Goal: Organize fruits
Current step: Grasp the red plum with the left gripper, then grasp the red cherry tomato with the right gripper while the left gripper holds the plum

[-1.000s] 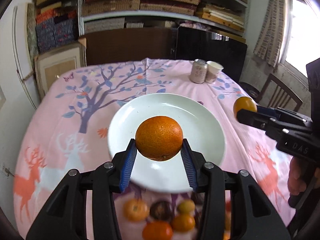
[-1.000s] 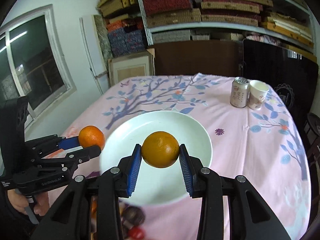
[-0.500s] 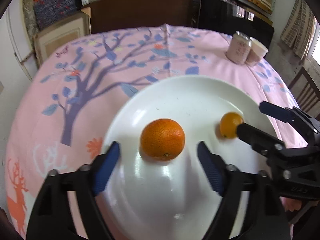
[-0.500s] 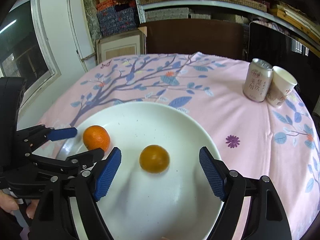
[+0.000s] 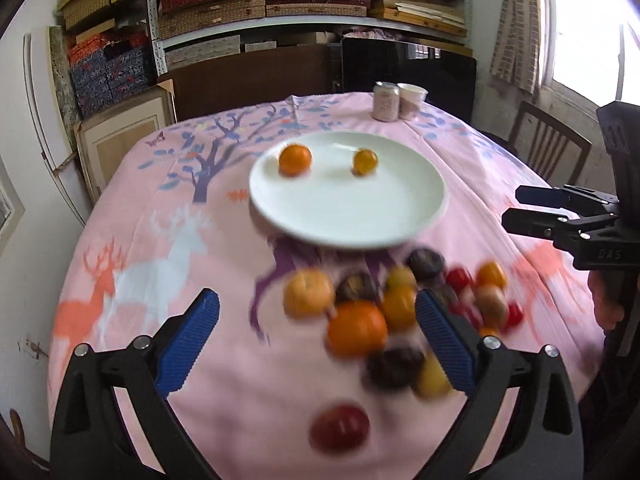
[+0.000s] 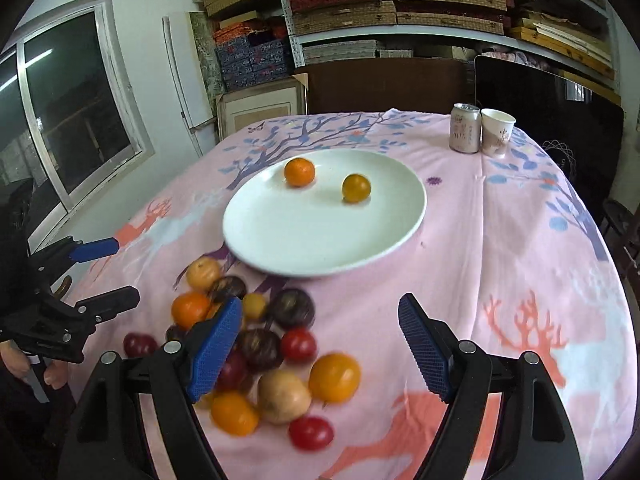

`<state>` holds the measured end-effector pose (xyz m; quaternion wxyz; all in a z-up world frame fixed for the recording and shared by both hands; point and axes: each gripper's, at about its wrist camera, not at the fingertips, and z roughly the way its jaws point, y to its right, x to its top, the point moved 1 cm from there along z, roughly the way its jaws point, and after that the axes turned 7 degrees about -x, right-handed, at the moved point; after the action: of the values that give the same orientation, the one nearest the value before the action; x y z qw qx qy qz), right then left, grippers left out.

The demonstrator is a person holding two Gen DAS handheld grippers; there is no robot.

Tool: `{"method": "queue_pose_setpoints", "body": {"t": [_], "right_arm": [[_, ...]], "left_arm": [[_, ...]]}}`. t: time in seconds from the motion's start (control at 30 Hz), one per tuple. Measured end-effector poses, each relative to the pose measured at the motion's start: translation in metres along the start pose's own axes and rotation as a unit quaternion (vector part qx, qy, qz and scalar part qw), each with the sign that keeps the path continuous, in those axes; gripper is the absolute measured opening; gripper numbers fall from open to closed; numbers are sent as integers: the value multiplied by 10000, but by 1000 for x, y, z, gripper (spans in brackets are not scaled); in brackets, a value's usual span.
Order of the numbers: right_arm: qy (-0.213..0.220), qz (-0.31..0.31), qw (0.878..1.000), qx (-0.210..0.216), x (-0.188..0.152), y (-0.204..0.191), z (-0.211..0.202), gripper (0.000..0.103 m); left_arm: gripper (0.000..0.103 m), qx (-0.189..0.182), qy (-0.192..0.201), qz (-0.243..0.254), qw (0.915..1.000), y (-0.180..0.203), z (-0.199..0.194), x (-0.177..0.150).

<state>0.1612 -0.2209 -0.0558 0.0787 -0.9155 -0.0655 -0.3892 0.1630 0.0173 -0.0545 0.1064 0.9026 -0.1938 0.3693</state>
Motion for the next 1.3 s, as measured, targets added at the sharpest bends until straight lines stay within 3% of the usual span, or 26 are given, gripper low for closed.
{"method": "queue_pose_setpoints", "body": {"t": [0.2,0.37,0.47,0.53,0.57,0.6,0.63,0.67,0.7,0.73,0.87,1.23,1.3], "right_arm": [[236,-231,9994,-36,-60,-35,-43,81],[320,-498,9981,-167,-69,-51,-60,81],[366,-471,9979,-243,-68,-46,-65,81],[340,-437,9980,-305,-68,-40,-63,81],[298,-431,9980,-345,-69,-37,-61,79],[233,-433,9981,-369,-71,-35,-57,75],[147,-441,9982,-387,-72,-32,-52,72],[49,-451,9982,-397,-74,-29,-46,64],[-69,-481,9981,-370,-76,-28,-40,60],[-145,-502,9980,-359,-77,-26,-35,55],[-385,-445,9976,-368,-82,-20,-13,49],[-705,-278,9958,-514,-81,-19,18,49],[-727,-241,9958,-504,-81,-19,20,42]], "left_arm": [[97,5,-42,157,9999,21,-18,-65],[96,353,-100,282,9989,31,-8,-76],[96,379,-166,179,9990,30,3,-73],[89,402,-288,108,9987,28,14,-68],[78,430,-376,107,9983,27,20,-68],[60,442,-487,100,9978,27,26,-69],[55,430,-628,56,9971,25,33,-70],[53,395,-579,-6,9975,22,33,-71],[42,402,-539,-19,9977,21,31,-72],[39,445,-501,-15,9978,20,28,-71],[39,276,-455,-181,9984,15,18,-74],[39,189,-177,-209,9994,24,-6,-74],[39,183,-136,-214,9995,25,-8,-74]]}}
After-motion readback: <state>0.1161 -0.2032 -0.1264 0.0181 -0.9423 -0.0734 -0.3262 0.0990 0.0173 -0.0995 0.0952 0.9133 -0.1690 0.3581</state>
